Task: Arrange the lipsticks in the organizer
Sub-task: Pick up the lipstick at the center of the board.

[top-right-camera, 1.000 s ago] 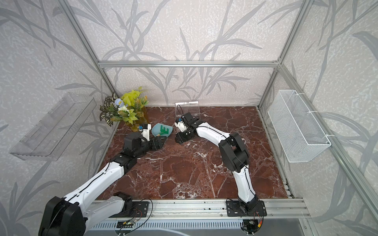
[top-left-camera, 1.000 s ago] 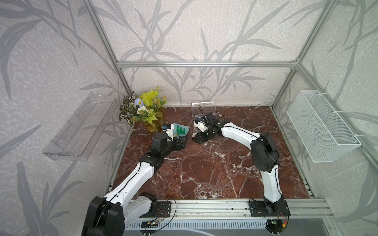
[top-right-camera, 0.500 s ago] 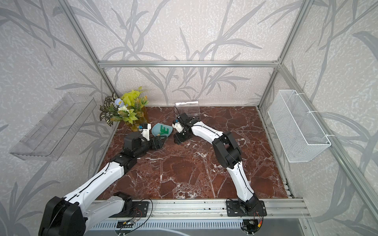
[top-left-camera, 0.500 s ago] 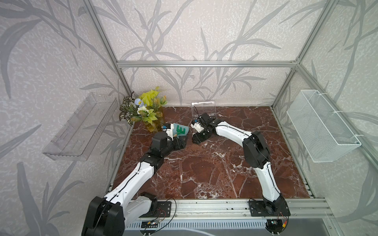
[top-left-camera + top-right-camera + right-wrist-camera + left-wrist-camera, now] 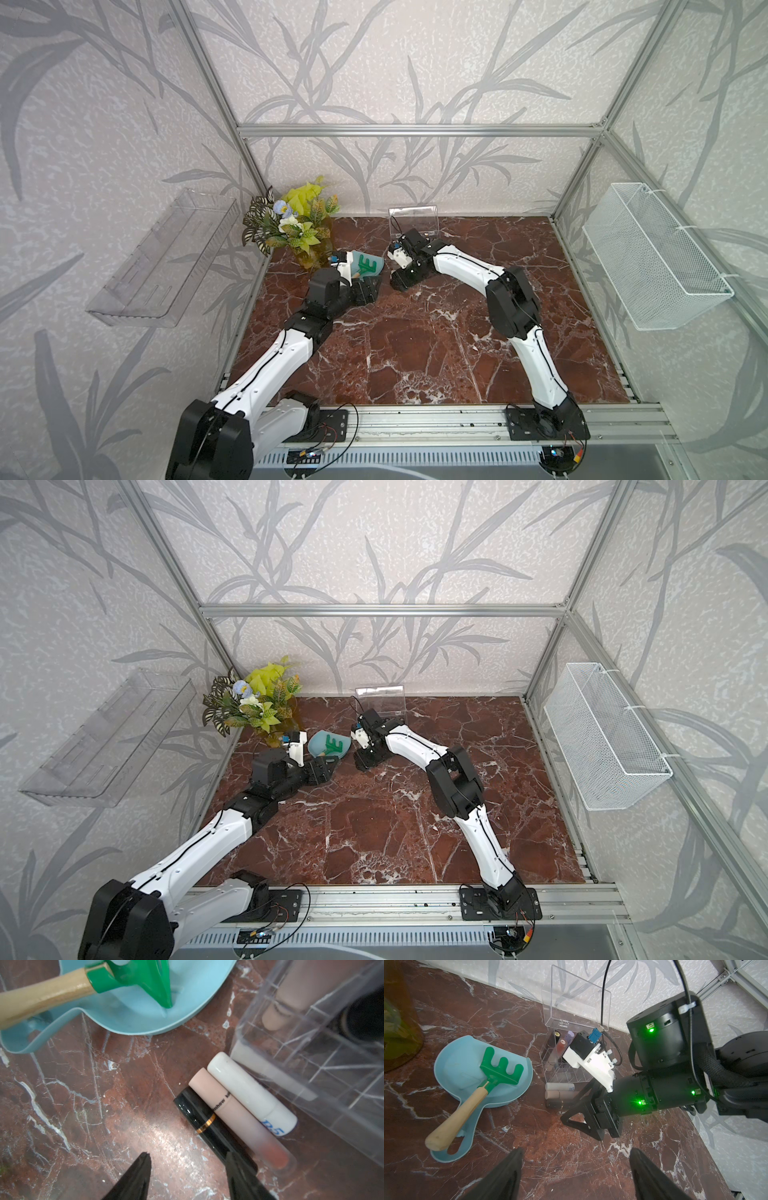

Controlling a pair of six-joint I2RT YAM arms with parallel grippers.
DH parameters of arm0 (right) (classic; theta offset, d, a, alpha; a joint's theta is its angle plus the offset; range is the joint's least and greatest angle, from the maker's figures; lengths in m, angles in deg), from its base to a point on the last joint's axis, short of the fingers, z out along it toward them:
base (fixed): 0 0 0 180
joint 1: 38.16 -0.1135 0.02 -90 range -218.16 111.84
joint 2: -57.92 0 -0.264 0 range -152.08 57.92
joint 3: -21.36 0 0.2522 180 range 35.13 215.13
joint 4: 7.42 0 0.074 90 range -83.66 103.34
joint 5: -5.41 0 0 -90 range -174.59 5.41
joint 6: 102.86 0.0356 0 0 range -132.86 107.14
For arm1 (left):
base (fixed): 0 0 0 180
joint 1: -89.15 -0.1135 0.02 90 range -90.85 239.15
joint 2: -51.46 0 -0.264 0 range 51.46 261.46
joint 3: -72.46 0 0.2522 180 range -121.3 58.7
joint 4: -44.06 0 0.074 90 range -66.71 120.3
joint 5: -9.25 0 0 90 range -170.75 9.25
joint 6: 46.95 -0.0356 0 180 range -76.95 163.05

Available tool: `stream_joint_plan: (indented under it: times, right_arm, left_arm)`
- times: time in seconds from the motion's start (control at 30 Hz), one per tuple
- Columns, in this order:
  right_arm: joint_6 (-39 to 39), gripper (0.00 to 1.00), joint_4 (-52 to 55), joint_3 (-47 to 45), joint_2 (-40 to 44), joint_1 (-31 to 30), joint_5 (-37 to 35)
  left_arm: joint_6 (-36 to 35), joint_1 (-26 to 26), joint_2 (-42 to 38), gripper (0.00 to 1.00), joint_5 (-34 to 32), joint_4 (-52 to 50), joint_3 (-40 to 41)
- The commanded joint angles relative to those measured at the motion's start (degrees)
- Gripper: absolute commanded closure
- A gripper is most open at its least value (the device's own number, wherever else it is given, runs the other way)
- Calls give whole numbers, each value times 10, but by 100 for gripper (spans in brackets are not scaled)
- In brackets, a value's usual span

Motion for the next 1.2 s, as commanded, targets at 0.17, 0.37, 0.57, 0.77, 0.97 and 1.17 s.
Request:
stream_joint_plan:
  times: [0.17, 0.37, 0.57, 0.77, 0.97, 1.17]
  right_arm:
    - [-5, 38, 41, 35, -24, 0, -12]
    - [-4, 38, 51, 45, -31, 0, -8]
    - [-6, 38, 77, 77, -53, -1, -7]
    - [-8, 38, 85, 87, -62, 0, -9]
    - [-10, 38, 99, 99, -67, -1, -5]
    - [-9, 42, 103, 71, -42, -12, -13]
  left_arm:
    - [-9, 0, -2, 18, -22, 5, 9]
    - [-8, -1, -6, 18, -29, 4, 9]
    - [-7, -1, -8, 18, -31, 3, 9]
    - [-6, 0, -10, 18, -33, 4, 12]
    - [-7, 0, -14, 18, -36, 0, 12]
    - [-8, 0, -19, 18, -41, -3, 14]
